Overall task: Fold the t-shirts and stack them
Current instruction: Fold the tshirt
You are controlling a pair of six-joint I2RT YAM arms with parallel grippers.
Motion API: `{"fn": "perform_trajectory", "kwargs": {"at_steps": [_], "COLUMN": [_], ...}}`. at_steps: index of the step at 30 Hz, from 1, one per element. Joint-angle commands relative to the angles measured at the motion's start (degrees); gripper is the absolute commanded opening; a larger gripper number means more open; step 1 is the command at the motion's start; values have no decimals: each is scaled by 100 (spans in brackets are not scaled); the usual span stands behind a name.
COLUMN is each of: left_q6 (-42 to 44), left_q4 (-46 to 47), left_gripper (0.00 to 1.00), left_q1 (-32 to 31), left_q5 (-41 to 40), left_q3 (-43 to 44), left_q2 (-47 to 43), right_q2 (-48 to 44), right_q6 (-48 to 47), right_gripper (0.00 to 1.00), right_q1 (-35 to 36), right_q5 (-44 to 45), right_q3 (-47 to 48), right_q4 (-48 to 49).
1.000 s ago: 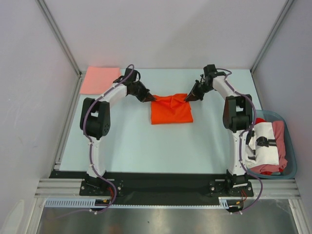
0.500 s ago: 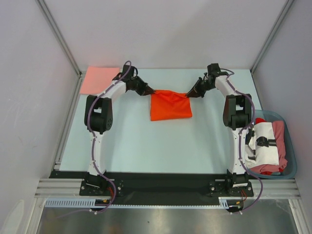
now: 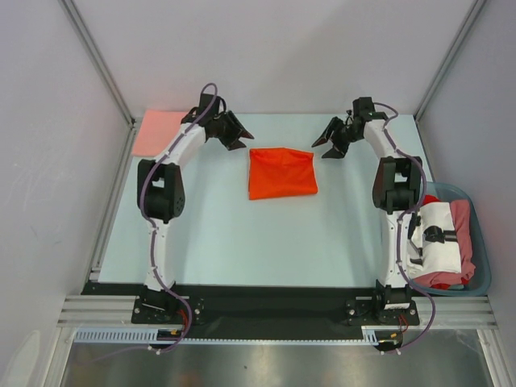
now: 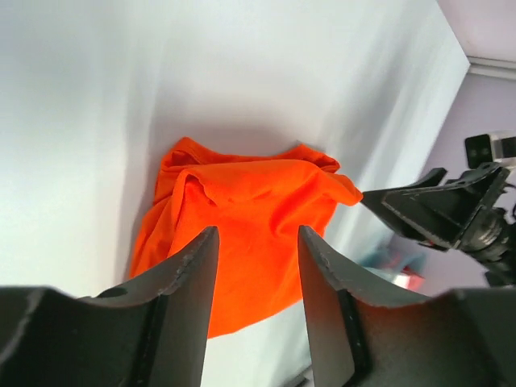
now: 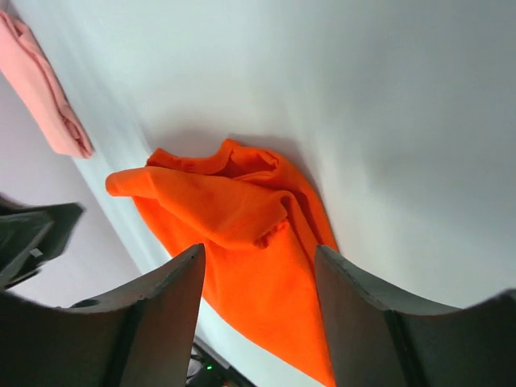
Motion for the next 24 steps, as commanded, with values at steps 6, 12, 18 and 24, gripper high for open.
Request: {"fn": "perform_trajectory", "kwargs": {"at_steps": [6,12,18,24], "left_q6": [1283,563,351,263], "left_q4": [782,2382,2945,3464], "left_gripper": [36,13,9,9], "left_q1": [-456,-605,-650,-623], "left_q5": [-183,819,943,979], "left_q3": [-900,-1807,-1912,-1913], "left_q2": [-1455,-1236,-815,-393], "right_q2": [-1496,-1744,-1445,-1190], "right_q6": [-682,241,681,786], "right_gripper": [53,29,14,13], "right_q1": [486,864,978,891], "right_q5": [327,407,494,512], "right_q3": [-1291,-2416,-2794,-3059], "right_q4": [766,2654,3657,4466]}}
